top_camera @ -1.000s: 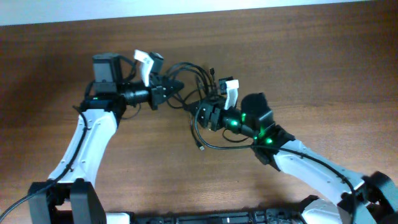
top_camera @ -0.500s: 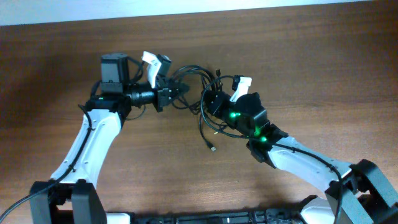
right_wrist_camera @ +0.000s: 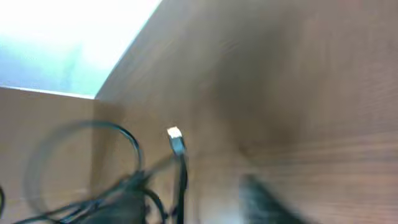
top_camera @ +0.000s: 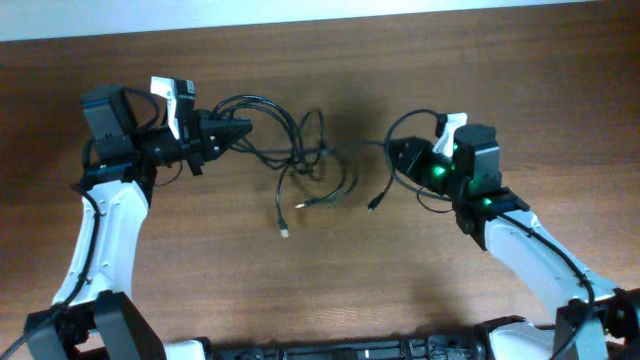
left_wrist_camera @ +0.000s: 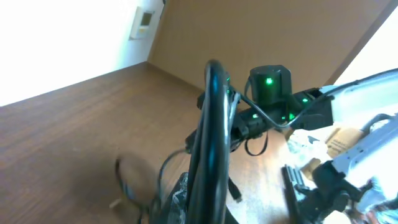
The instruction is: Untangle cables
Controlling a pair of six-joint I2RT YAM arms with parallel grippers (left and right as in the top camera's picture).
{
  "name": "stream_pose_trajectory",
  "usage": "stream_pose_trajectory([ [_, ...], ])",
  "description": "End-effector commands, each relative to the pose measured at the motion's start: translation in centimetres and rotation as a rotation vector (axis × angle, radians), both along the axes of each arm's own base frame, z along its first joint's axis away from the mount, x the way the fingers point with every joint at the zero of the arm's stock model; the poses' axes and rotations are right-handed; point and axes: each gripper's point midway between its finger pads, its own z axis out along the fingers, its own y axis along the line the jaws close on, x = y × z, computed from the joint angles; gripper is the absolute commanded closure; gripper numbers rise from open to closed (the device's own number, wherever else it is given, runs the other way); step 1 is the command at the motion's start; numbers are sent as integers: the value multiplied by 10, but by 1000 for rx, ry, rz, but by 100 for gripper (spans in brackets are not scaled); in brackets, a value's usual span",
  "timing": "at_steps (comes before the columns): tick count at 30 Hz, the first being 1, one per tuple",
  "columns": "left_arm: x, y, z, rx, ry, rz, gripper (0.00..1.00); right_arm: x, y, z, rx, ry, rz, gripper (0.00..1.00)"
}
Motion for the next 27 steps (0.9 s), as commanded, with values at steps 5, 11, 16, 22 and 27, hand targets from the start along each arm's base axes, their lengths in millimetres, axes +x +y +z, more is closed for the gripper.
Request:
stream_pose_trajectory([
  [5,79,13,-13,95,296,562,100,22,12,61,-128,-425,135,1],
  [11,75,-66,33,2,151,462,100,12,58,64,-228,-505,181,1],
  [16,53,-107,35,-3,193,369,100,28,66,83,-328,-545,43,1],
  [22,-3,-104,88,-44,59,150,100,80,-27,37,-661,-260,-307,1],
  [27,16,-31,98,-47,71,346,100,60,-129,-10,-789,42,-439,1],
])
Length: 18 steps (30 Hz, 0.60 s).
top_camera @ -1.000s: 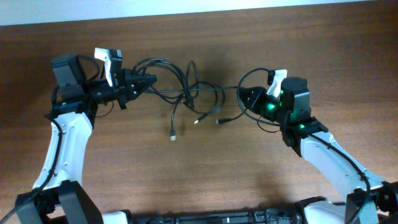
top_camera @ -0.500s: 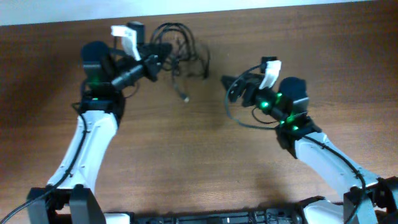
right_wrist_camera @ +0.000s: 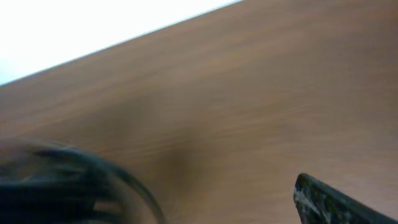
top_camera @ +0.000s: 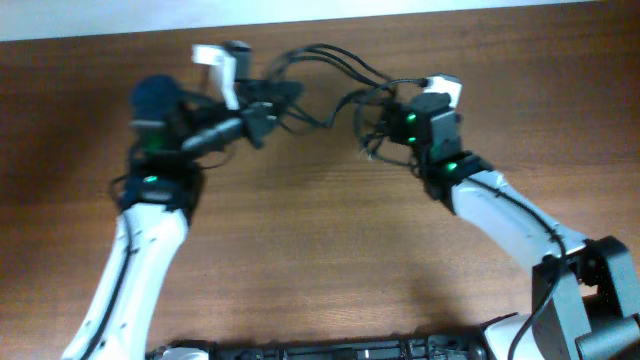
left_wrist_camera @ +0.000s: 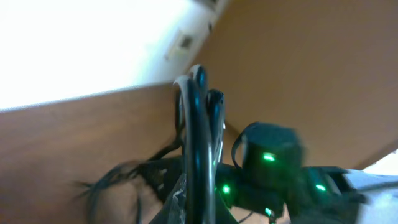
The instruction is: Untangle cables
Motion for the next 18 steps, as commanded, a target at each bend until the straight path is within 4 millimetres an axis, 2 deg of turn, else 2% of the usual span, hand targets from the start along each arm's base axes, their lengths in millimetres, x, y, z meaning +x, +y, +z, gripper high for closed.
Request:
stream_pose_trajectory([
  [1,5,54,22,1,-39,104,100,-16,-91,-15,-69,116,-239,1],
  [3,13,72,9,5,31,166,100,-28,-106,-21,-15,176,-241,1],
  [5,19,82,-14,23,147,251,100,-31,-103,-16,60,181,-192,1],
  [6,21,85,-26,41,198,289,99,-30,-95,-12,91,171,-157,1],
  [8,26,93,-67,124,341,427,94,-31,-61,4,207,150,-10,1],
  [9,26,91,-78,151,377,448,81,-33,-45,11,251,142,56,1],
  [11,24,73,-96,186,426,416,57,-36,-23,21,288,128,133,1],
  [12,25,60,-102,196,432,385,37,-37,-17,22,294,128,154,1],
  [13,25,50,-108,203,436,361,31,-39,-5,23,310,133,192,1],
  [14,28,36,-117,216,441,331,18,-44,15,25,347,144,265,1],
  [15,31,28,-126,229,447,321,10,-48,28,26,366,151,312,1],
  [18,38,19,-151,270,479,330,4,-55,52,27,369,163,377,1],
])
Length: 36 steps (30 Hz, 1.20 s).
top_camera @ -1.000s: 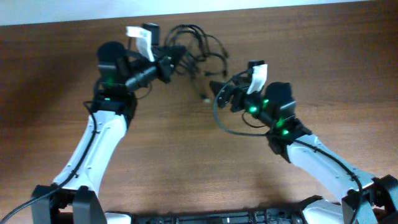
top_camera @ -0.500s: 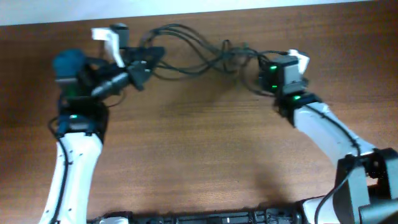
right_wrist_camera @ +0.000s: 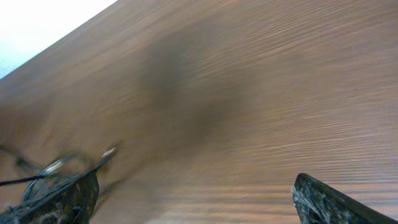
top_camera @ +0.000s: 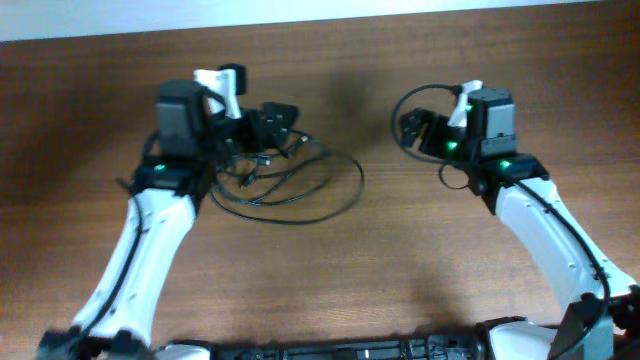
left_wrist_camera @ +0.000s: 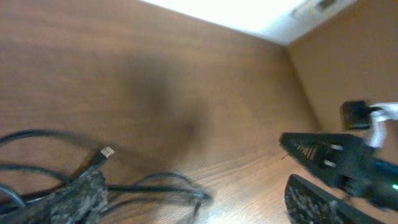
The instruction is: Untangle cables
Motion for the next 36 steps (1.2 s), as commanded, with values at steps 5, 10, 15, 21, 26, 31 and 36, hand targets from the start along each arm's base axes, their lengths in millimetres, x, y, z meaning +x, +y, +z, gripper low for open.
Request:
stream_pose_trajectory([
  [5,26,10,-13,76,-57,54,1,-17,56,10,67,-6,175,1],
  [10,24,41,-14,85,-17,122,1,-31,100,-12,-85,-61,441,1],
  [15,4,42,-38,107,120,115,1,-7,123,-6,-197,-264,544,4],
  [21,-4,42,-46,115,169,110,1,12,136,-12,-170,-330,541,13],
  [26,-4,42,-46,116,170,111,1,4,159,-25,-101,-307,595,67],
  [31,-4,42,-46,115,170,110,1,-11,180,-2,118,-253,619,96],
  [36,-5,39,-47,116,173,102,1,-45,196,50,303,-273,740,96],
])
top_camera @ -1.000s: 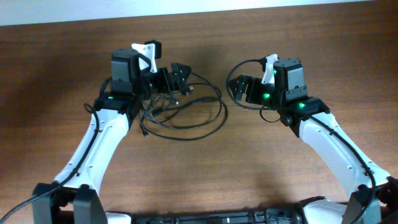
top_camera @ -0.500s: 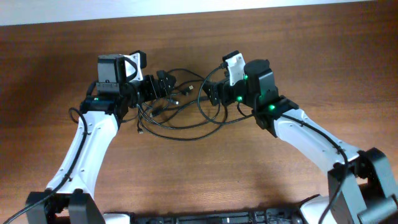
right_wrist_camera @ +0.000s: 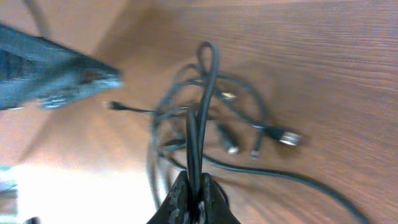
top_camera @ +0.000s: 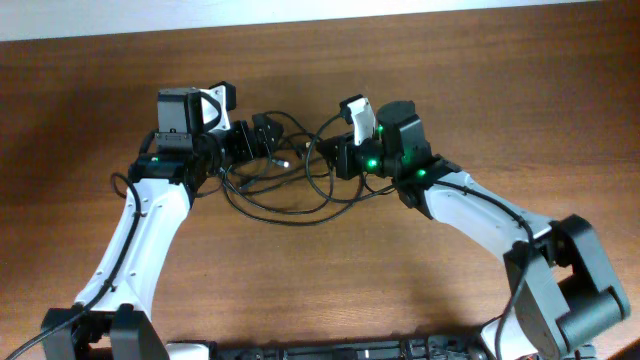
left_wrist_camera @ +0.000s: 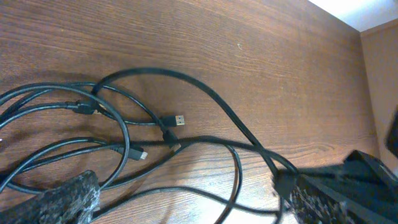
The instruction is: Untangle cables
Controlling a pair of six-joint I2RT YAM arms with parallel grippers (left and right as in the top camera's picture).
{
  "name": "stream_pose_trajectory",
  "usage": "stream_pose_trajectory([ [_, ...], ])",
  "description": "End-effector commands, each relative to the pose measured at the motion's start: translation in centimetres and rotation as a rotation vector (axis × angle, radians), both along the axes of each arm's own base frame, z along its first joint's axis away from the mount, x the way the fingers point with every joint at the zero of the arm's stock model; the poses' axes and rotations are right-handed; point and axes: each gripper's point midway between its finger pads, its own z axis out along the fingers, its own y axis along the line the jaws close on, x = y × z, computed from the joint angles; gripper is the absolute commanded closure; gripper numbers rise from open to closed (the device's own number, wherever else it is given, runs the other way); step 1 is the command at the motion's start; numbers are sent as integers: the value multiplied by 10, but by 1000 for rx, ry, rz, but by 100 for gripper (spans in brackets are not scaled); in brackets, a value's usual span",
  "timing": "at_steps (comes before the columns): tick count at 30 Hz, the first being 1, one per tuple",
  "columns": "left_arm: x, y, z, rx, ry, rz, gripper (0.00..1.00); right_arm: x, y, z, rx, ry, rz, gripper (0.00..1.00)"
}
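A tangle of thin black cables (top_camera: 300,195) lies on the wooden table left of centre, with loops and several loose plugs. In the left wrist view a USB plug (left_wrist_camera: 178,119) lies among the strands. My left gripper (top_camera: 262,133) hangs over the tangle's left part. There the left gripper (left_wrist_camera: 193,202) is wide open, with cables lying on the table between its fingers. My right gripper (top_camera: 336,156) is at the tangle's upper right. In its own view the right gripper (right_wrist_camera: 196,196) is shut on a few black strands that run up into a loop (right_wrist_camera: 208,56).
The brown table (top_camera: 320,290) runs to a pale edge at the back. More plugs (right_wrist_camera: 287,137) lie right of the held strands. The two grippers stand close together over the cables.
My right gripper was open at the right of the table, apart from the cables; now it is at the tangle and shut on several strands. The left gripper stays open over the cables.
First my left gripper held cable strands at the left, the tangle lying mid-table, the right arm off to the right. Then both arms were near the back edge, the left still gripping. Then the cables lay under the open left gripper. Now the right grips them.
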Motion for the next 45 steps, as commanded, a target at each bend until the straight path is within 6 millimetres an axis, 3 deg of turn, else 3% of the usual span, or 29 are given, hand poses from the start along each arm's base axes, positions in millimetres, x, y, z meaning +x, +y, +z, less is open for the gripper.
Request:
stream_pose_trajectory([
  [1,-2,-8,8,8,-29,-29,1,-25,14,59,134,-32,116,96],
  [3,-9,-25,3,7,-9,-74,1,-18,8,66,120,-65,66,96],
  [8,-34,-70,-2,13,20,-199,1,25,-33,42,65,61,-355,96],
  [10,-39,-78,-2,13,19,-223,1,31,-40,42,62,59,-409,86],
  [12,-40,-80,-2,14,19,-228,1,32,-44,38,43,65,-433,82],
  [15,-40,-79,-2,16,19,-224,1,34,-66,18,-65,82,-537,80],
  [16,-39,-79,-2,17,19,-224,1,34,-70,14,-101,70,-538,79],
  [17,-39,-79,-2,17,18,-224,1,34,-70,11,-130,52,-521,71],
  [20,-37,-76,-4,36,16,-207,1,30,-71,-4,-231,23,-458,67],
  [27,-37,-76,-4,36,15,-207,1,16,-81,-25,-398,10,-366,66],
  [31,-37,-76,-4,36,15,-207,1,25,-109,-38,-522,-1,-495,67],
  [36,-37,-76,-4,36,15,-207,1,34,-100,-75,-528,33,-467,68],
  [37,-37,-76,-4,36,15,-207,1,38,-96,-74,-509,23,-460,74],
  [39,-37,-76,-4,36,15,-207,1,46,-84,-61,-440,-22,-442,92],
  [40,-37,-76,-4,37,17,-207,1,49,-78,-54,-411,-36,-429,96],
  [42,-36,-75,-7,43,22,-202,1,52,-68,-41,-354,-5,-421,96],
  [45,-36,-75,-8,44,24,-203,1,38,-38,-15,-254,54,-262,96],
])
